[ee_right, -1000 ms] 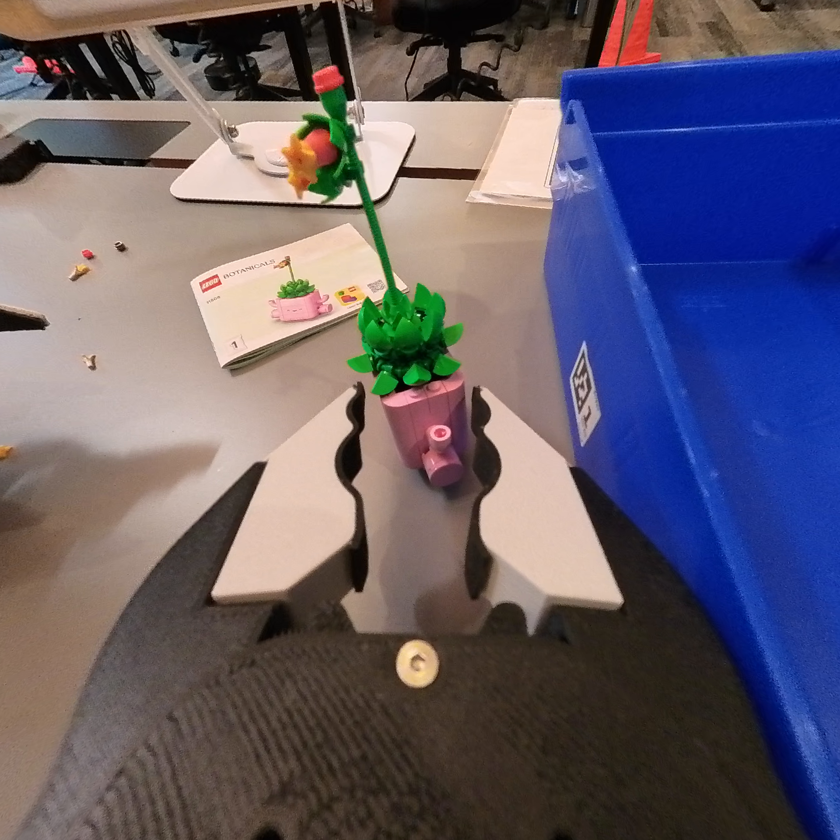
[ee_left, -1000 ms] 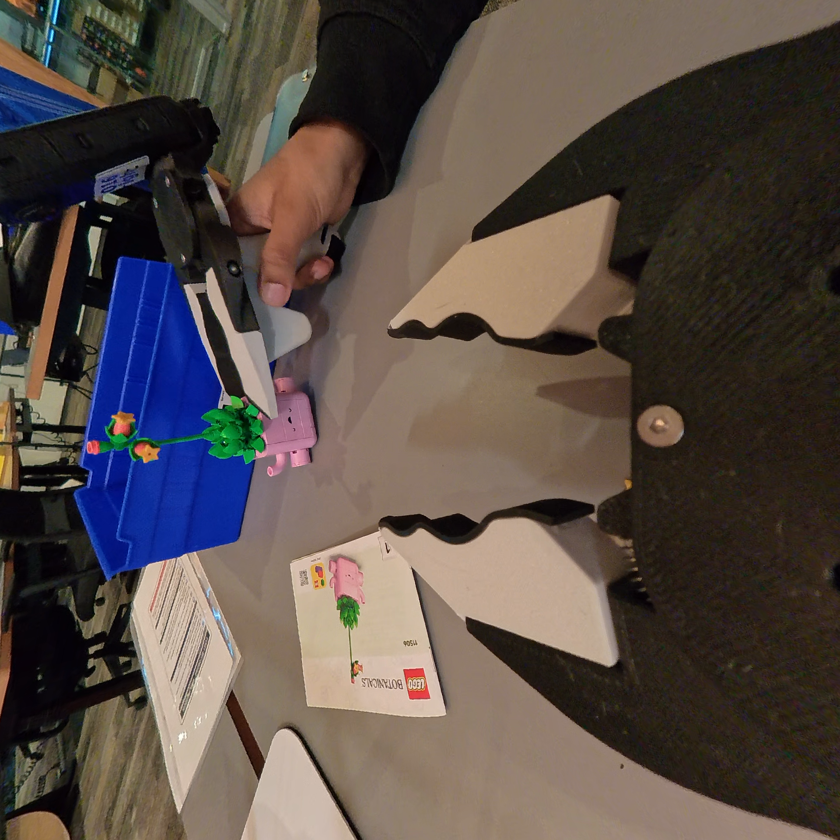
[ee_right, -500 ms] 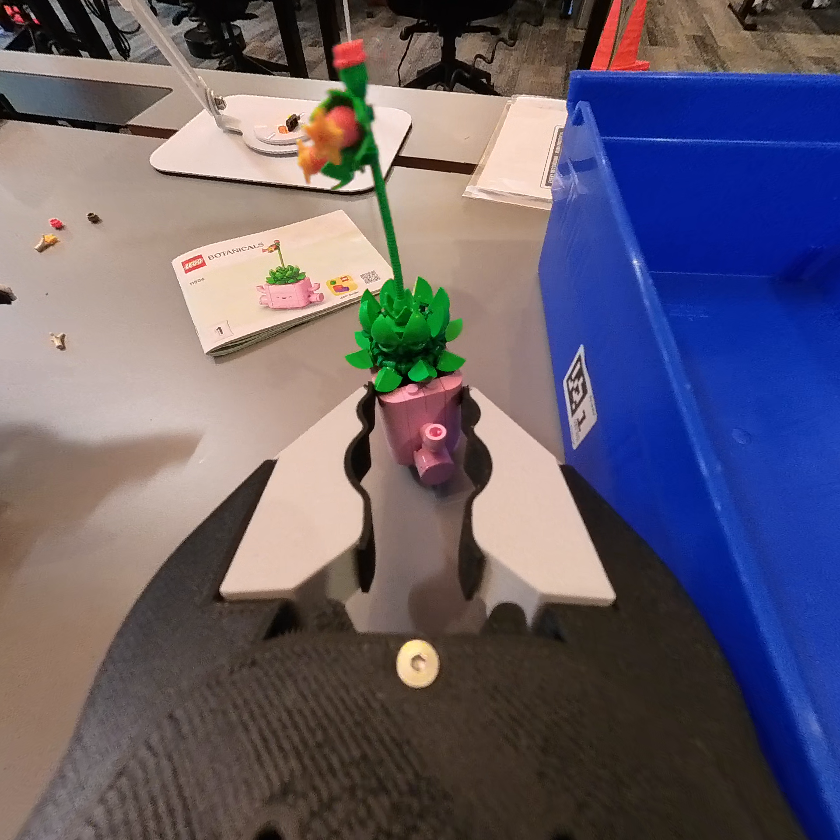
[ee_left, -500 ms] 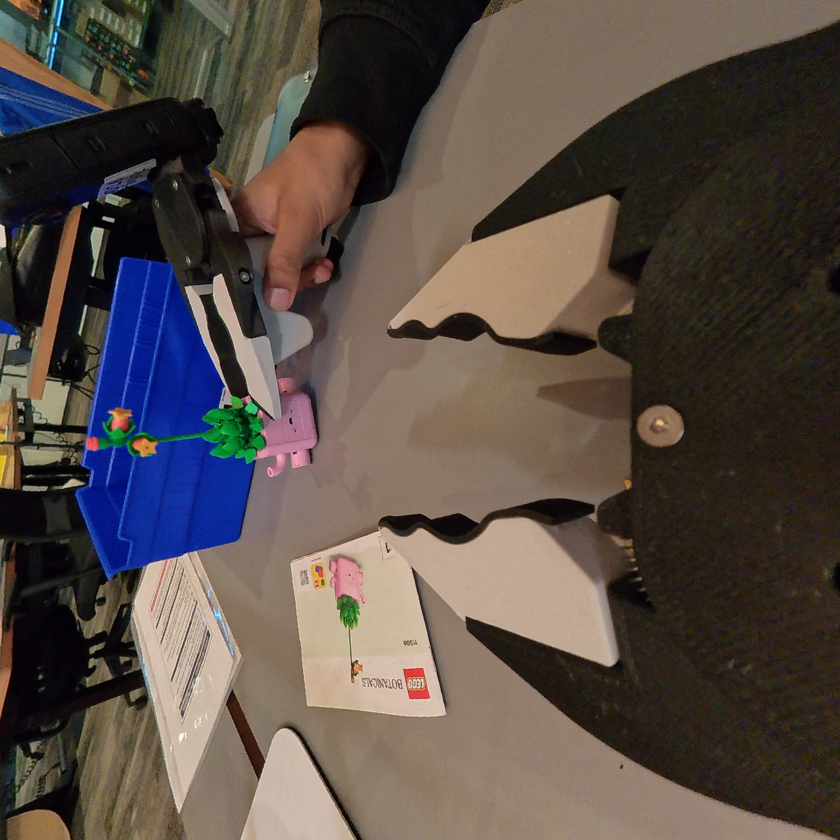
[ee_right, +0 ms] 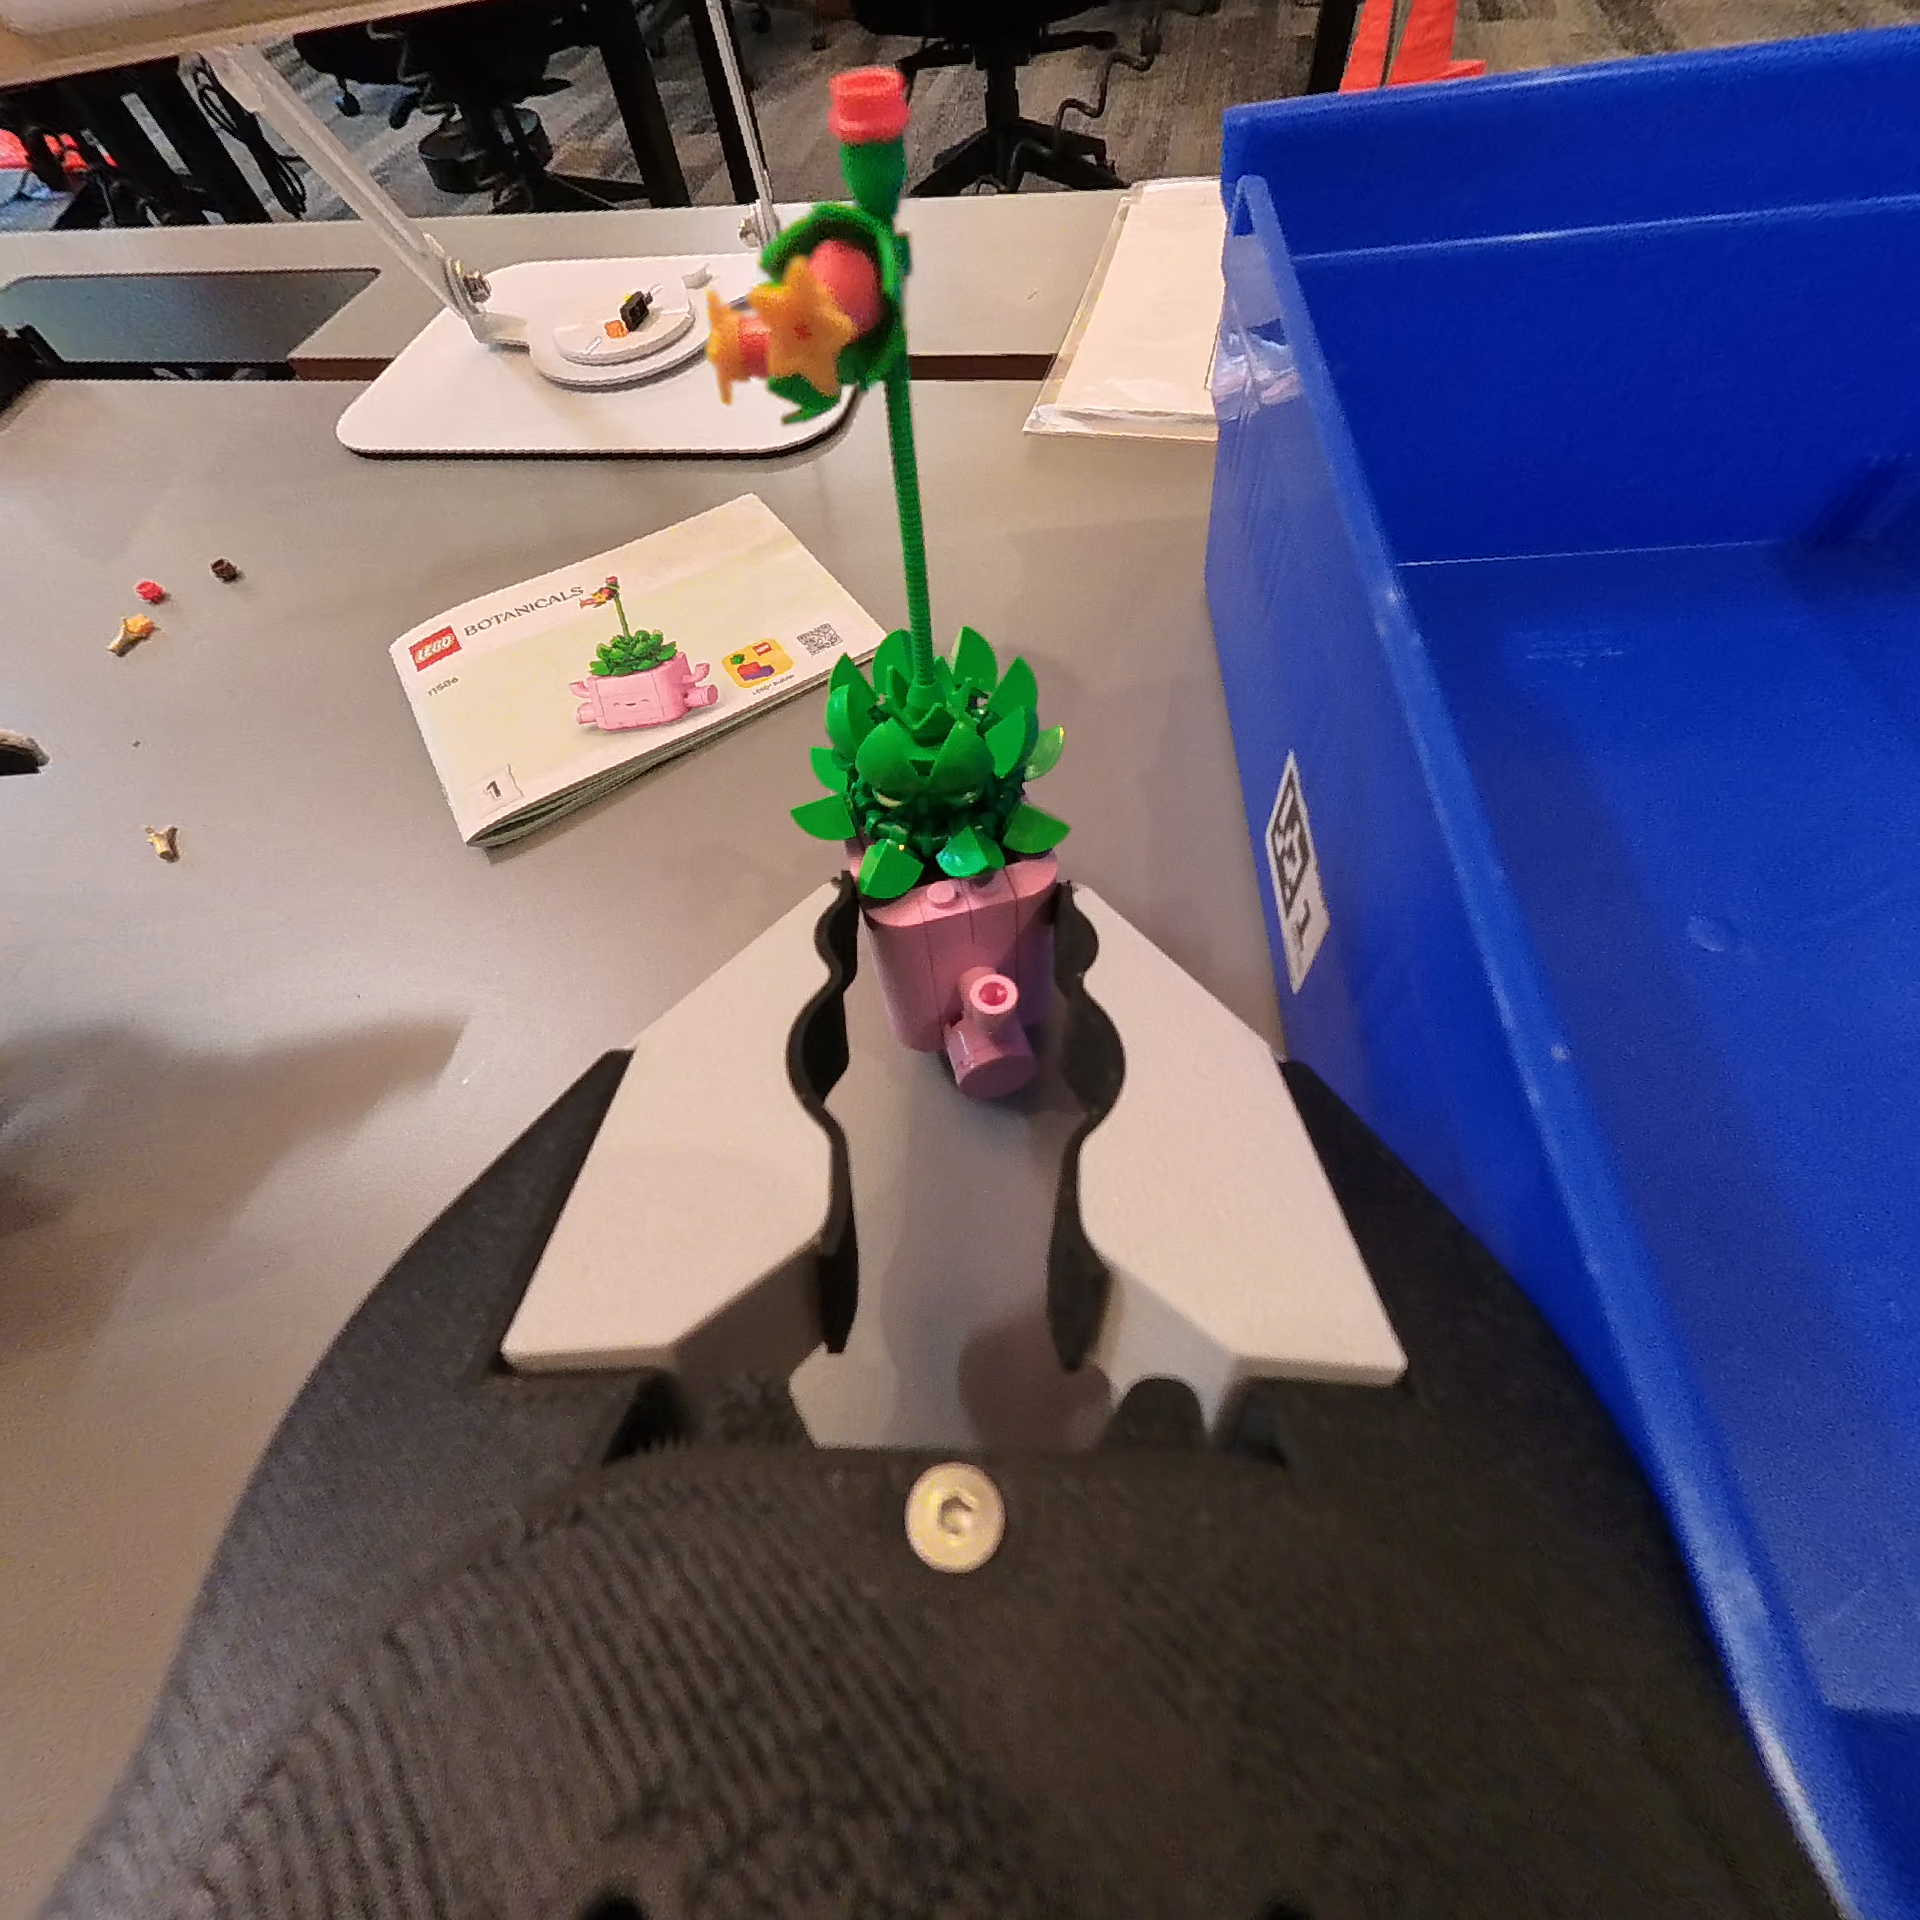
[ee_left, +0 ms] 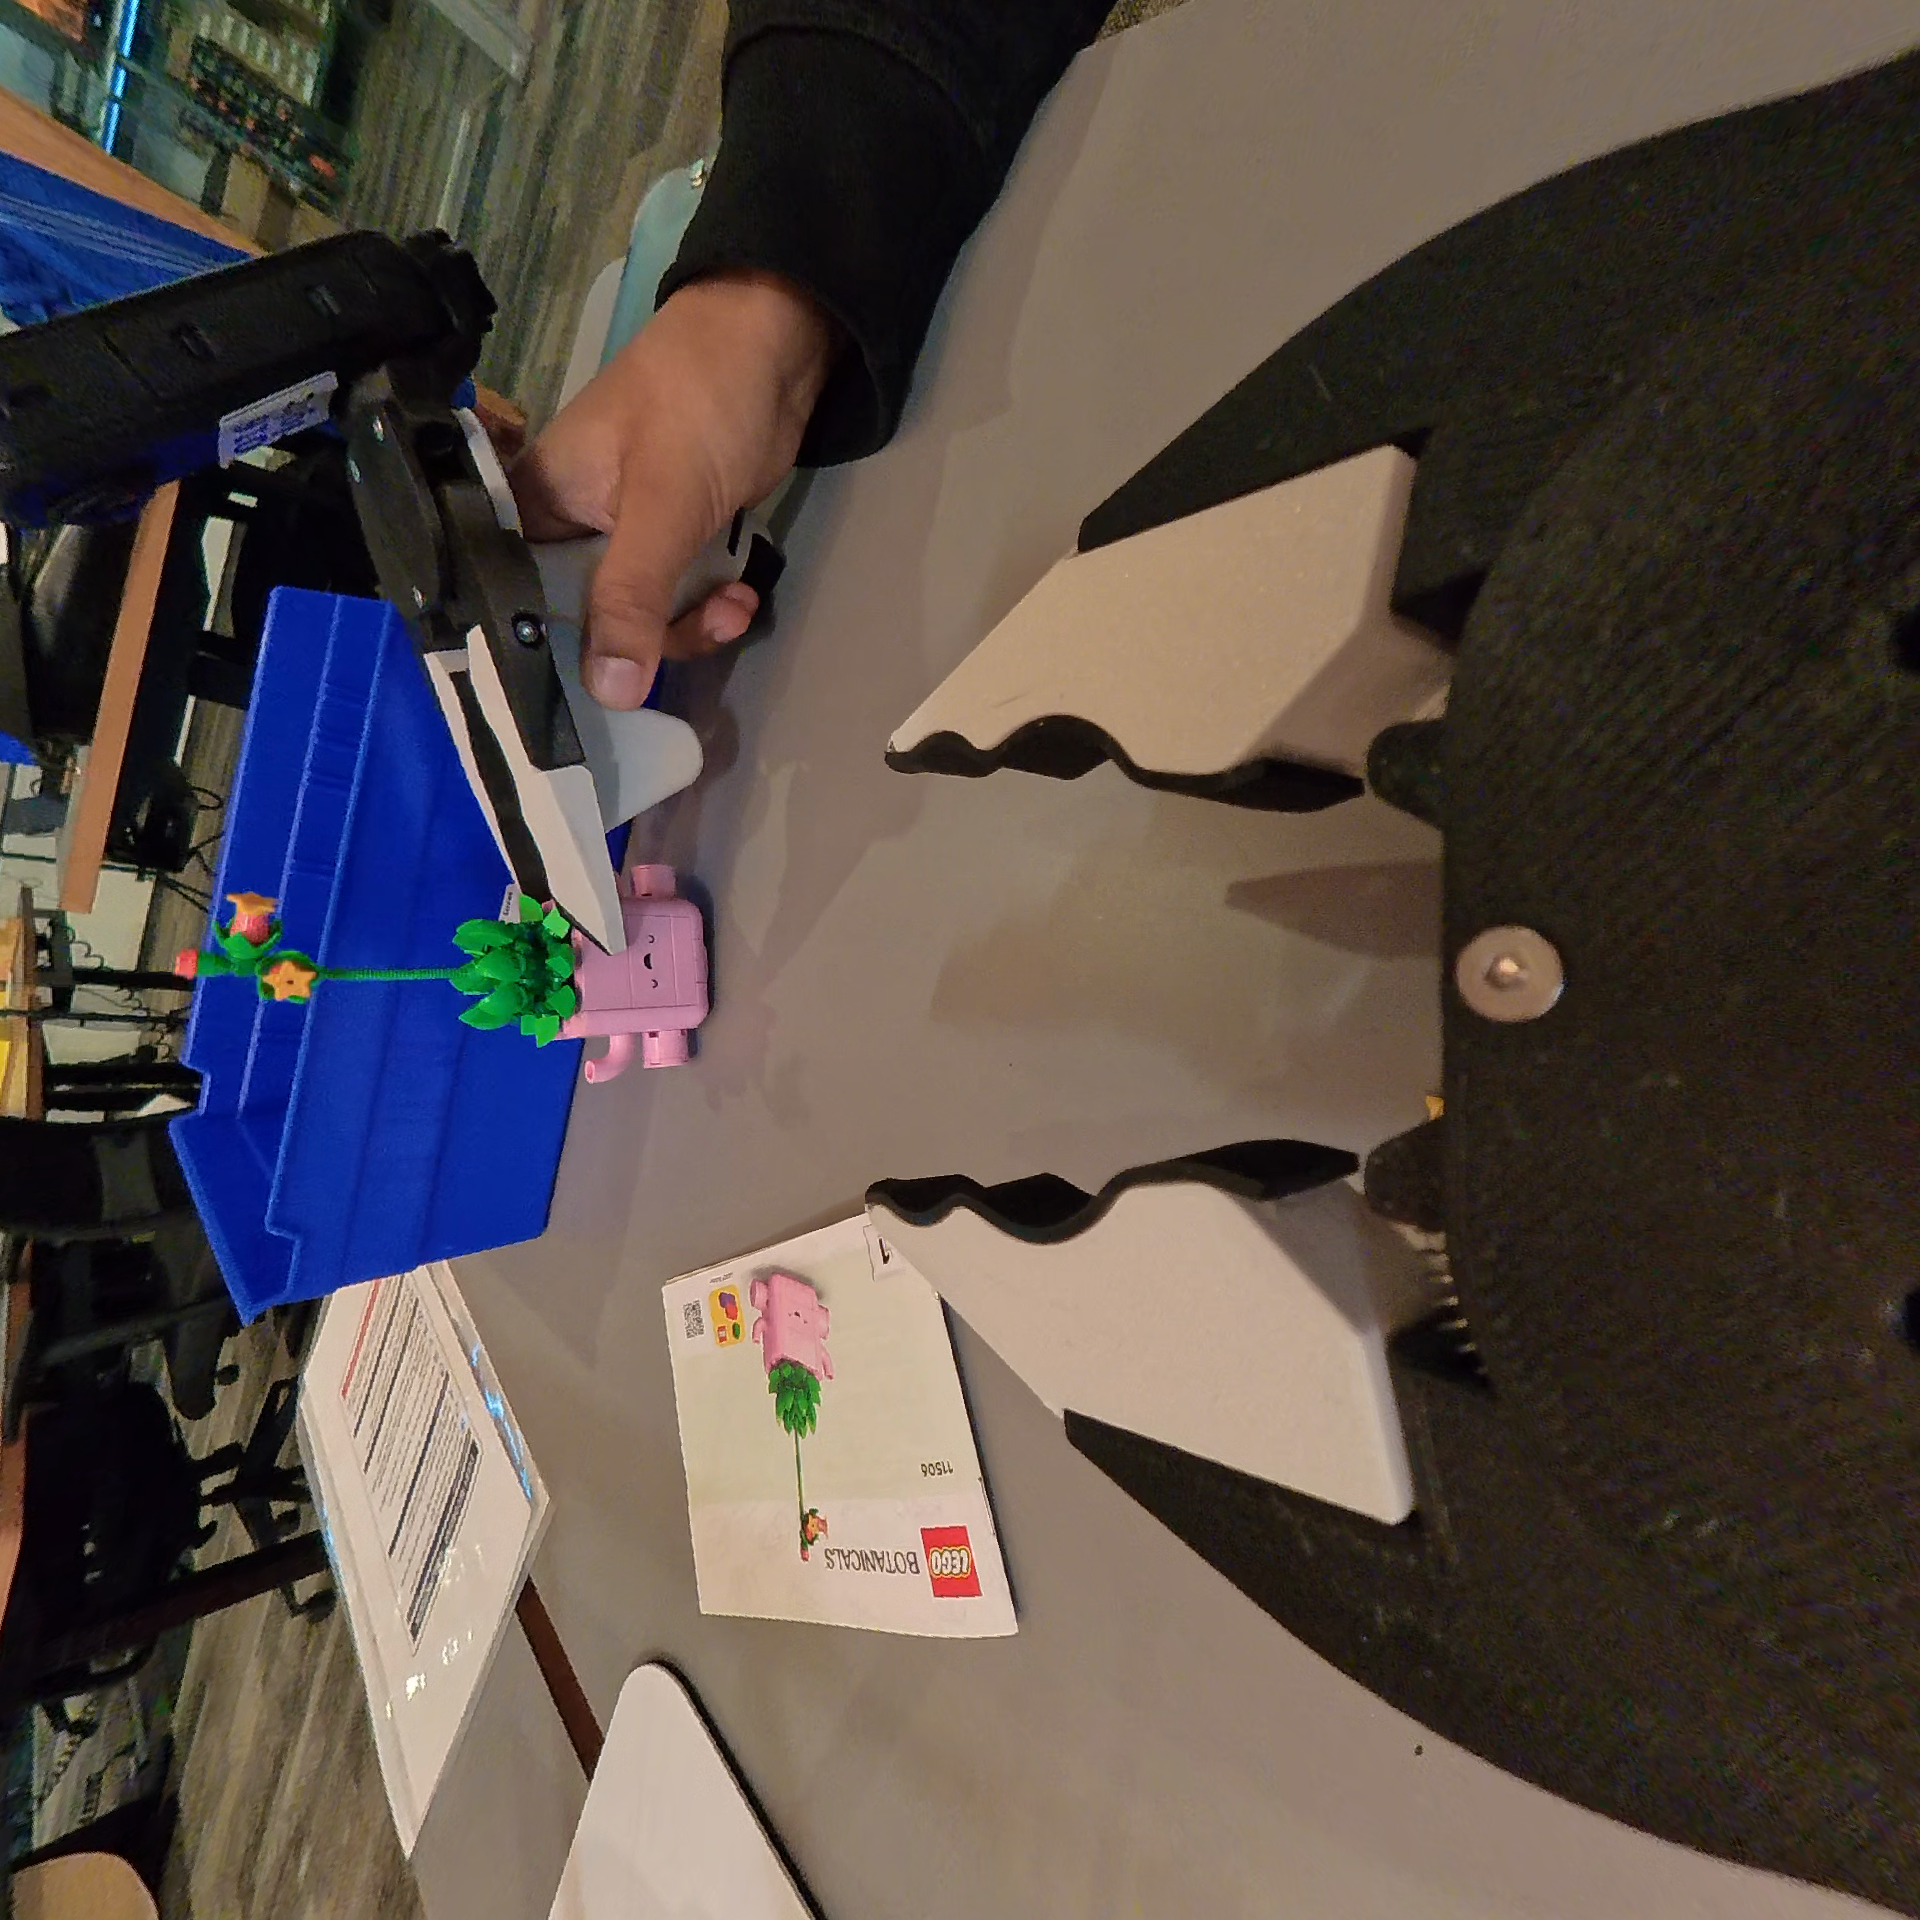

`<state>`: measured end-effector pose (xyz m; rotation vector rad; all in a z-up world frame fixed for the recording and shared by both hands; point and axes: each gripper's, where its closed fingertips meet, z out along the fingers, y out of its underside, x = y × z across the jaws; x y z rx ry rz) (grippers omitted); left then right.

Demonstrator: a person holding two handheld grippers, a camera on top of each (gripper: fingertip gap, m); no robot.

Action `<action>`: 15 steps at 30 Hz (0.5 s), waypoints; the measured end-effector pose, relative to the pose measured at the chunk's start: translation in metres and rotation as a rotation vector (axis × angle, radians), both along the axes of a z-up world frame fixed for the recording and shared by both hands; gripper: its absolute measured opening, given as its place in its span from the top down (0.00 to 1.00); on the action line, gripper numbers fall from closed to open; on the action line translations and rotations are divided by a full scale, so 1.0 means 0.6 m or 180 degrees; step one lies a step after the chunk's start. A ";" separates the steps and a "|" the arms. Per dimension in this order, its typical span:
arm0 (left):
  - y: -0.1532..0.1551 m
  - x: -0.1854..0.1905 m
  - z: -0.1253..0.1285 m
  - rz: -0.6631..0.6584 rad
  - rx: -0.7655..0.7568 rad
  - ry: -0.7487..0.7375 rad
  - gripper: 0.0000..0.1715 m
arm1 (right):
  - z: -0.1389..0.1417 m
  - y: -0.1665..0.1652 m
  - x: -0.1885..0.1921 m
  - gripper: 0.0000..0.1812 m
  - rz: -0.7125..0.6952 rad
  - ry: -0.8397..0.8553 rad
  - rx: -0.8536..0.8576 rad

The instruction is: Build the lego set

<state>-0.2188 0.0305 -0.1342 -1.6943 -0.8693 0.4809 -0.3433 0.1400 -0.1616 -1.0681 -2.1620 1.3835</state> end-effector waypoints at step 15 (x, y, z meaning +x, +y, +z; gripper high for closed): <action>-0.001 0.000 0.000 0.0000 0.0008 -0.0009 0.56 | -0.015 0.004 0.004 0.80 -0.0013 -0.0189 0.0054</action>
